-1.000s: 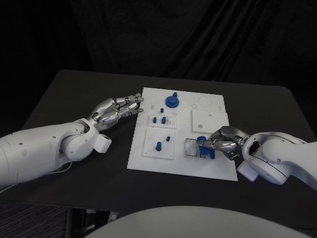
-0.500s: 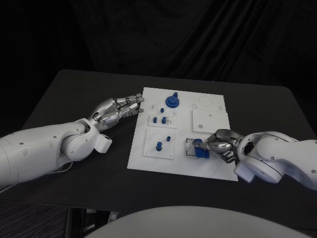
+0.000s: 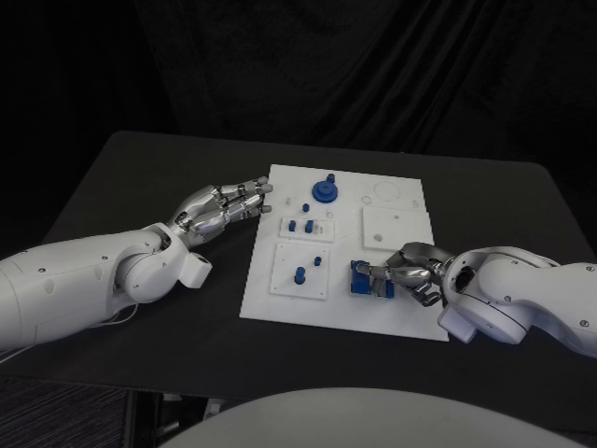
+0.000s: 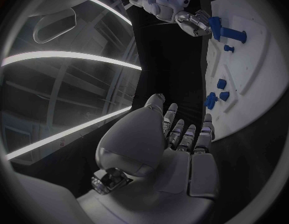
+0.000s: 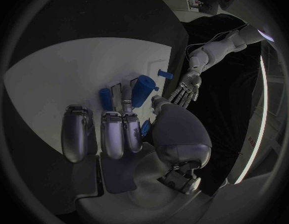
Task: Assemble the parts on the task board
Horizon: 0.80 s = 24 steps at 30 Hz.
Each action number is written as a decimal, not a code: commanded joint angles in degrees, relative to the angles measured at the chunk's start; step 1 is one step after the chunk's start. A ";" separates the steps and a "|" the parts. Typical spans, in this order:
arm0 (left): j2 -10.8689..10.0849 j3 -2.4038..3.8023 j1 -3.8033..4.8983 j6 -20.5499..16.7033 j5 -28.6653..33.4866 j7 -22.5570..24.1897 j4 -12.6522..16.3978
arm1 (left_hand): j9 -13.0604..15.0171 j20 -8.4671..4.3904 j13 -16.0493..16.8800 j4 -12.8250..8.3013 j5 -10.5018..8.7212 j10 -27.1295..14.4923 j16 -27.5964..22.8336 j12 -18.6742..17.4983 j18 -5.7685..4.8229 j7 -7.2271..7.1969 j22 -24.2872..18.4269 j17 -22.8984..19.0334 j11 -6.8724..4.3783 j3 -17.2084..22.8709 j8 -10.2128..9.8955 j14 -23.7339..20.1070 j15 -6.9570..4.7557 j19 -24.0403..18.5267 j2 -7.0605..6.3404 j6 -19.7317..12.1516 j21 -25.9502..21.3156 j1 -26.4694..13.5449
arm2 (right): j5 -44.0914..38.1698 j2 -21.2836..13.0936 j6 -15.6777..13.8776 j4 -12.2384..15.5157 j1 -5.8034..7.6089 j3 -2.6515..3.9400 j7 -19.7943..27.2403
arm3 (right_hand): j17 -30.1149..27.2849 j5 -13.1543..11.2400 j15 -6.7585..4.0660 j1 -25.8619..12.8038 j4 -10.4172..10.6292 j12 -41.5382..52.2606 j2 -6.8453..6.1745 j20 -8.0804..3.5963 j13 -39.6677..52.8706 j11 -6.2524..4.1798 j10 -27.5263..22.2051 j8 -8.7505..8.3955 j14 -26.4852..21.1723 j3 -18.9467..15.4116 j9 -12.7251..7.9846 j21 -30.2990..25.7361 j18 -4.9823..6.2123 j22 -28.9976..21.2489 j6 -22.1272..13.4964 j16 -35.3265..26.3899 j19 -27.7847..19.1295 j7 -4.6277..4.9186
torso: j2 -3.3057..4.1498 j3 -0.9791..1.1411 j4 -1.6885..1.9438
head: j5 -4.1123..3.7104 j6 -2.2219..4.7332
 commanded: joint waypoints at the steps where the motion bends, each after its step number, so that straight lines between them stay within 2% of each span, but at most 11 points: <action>1: 0.11 0.05 -0.12 1.00 0.10 0.49 0.03 | 0.00 -0.04 0.05 -0.11 0.29 -0.07 0.02 0.10 -0.95 0.24 -0.02 -0.05 0.51 0.31 0.18 -0.22 0.22 -0.06 -0.04 0.00 -0.16 0.50 | -1.79 0.07 0.55 -0.07 0.06 0.03 -0.74 | 13.01 -0.69 0.43 -0.58 -0.08 0.15 0.28 0.54 15.07 0.56 5.97 -0.21 5.52 -0.68 -0.10 -0.31 0.63 12.42 -0.55 -0.27 2.04 0.17 | -0.04 0.01 -0.04 | 0.10 -0.01; 12: 0.08 0.05 -0.19 1.11 0.10 0.36 0.00 | 0.00 -0.03 0.05 -0.22 0.23 -0.08 0.01 0.09 -0.97 0.29 -0.05 -0.05 0.56 0.44 0.18 -0.24 0.28 -0.02 -0.03 -0.06 -0.15 0.53 | -2.80 -0.10 -0.91 -0.07 0.05 0.03 1.58 | 13.08 -1.36 0.50 -0.79 -0.04 0.15 0.65 0.60 15.07 0.64 5.97 -0.19 5.53 -1.28 -0.11 -0.61 0.70 12.31 -0.85 -0.25 1.89 0.25 | -0.06 0.01 -0.02 | 0.36 -0.01; 17: 0.01 0.05 -0.24 1.14 0.10 0.34 0.01 | 0.00 -0.03 0.05 -0.22 0.23 -0.08 0.01 0.09 -0.97 0.29 -0.05 -0.05 0.56 0.44 0.18 -0.24 0.28 -0.02 -0.03 -0.06 -0.15 0.53 | -5.87 -0.78 -2.31 0.53 0.04 0.02 4.84 | 13.59 -1.01 0.55 1.07 -0.71 0.15 0.66 0.66 15.07 0.66 5.97 0.36 5.64 -1.74 0.15 -0.26 0.61 12.45 -1.05 -0.03 2.10 0.24 | -0.05 0.01 0.01 | 0.44 -0.01; 19: -0.04 0.05 -0.27 1.14 0.10 0.34 0.02 | 0.00 -0.03 0.05 -0.22 0.23 -0.08 0.01 0.09 -0.97 0.29 -0.05 -0.05 0.56 0.44 0.18 -0.24 0.28 -0.02 -0.03 -0.06 -0.15 0.53 | -7.77 -1.14 -2.71 0.94 0.04 0.02 6.35 | 14.17 -0.42 0.45 3.39 -1.54 0.15 0.39 0.63 15.07 0.51 5.97 1.61 5.76 -2.16 0.71 0.34 0.45 12.68 -0.98 0.21 2.45 0.07 | -0.07 0.01 0.02 | 0.44 -0.01; 24: -0.11 0.05 -0.34 1.17 0.10 0.32 0.02 | 0.00 -0.03 0.05 -0.22 0.23 -0.08 0.01 0.09 -0.97 0.29 -0.05 -0.05 0.56 0.44 0.18 -0.24 0.28 -0.02 -0.03 -0.06 -0.15 0.53 | -14.06 -1.96 -2.54 2.18 -0.01 0.00 8.72 | 14.77 -0.19 -0.17 8.91 -3.85 0.15 -0.13 0.07 15.07 -0.22 5.97 7.71 5.89 -3.80 5.01 1.12 0.24 12.97 -1.84 0.45 2.90 -0.77 | -0.04 0.05 0.04 | 0.25 -0.01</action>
